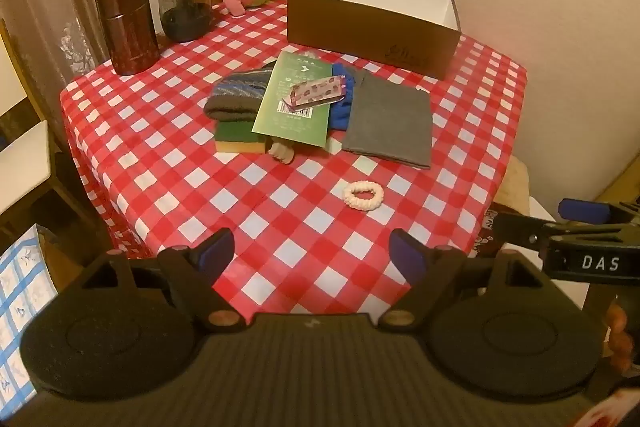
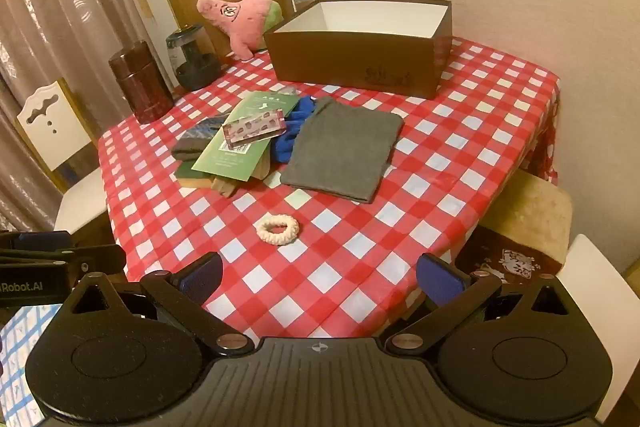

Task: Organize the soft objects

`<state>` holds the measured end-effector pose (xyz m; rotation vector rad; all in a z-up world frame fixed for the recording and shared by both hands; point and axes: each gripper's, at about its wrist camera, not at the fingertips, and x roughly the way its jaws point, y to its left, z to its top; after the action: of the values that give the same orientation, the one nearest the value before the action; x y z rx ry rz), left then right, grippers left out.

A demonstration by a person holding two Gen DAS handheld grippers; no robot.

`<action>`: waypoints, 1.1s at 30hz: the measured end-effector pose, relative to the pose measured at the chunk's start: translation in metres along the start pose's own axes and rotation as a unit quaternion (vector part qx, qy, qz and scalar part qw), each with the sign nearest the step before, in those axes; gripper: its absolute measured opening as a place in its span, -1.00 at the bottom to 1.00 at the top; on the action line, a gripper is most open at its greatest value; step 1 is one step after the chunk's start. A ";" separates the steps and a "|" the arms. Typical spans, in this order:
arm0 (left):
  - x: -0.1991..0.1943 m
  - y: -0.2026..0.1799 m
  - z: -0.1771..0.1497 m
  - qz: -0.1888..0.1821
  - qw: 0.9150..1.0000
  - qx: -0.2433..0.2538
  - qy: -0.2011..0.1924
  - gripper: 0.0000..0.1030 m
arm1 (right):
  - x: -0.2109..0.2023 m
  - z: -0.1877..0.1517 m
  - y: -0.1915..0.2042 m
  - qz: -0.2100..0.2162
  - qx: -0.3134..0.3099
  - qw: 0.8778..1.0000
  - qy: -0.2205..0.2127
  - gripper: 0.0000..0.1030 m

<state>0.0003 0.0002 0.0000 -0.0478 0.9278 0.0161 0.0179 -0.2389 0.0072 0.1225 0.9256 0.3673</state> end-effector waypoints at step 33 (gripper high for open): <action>-0.001 0.000 0.000 -0.001 1.000 -0.002 -0.002 0.62 | 0.004 0.007 -0.001 -0.003 -0.001 1.000 0.001 0.99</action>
<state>0.0002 0.0002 0.0007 -0.0525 0.9242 0.0163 0.0258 -0.2376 0.0077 0.1171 0.9276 0.3640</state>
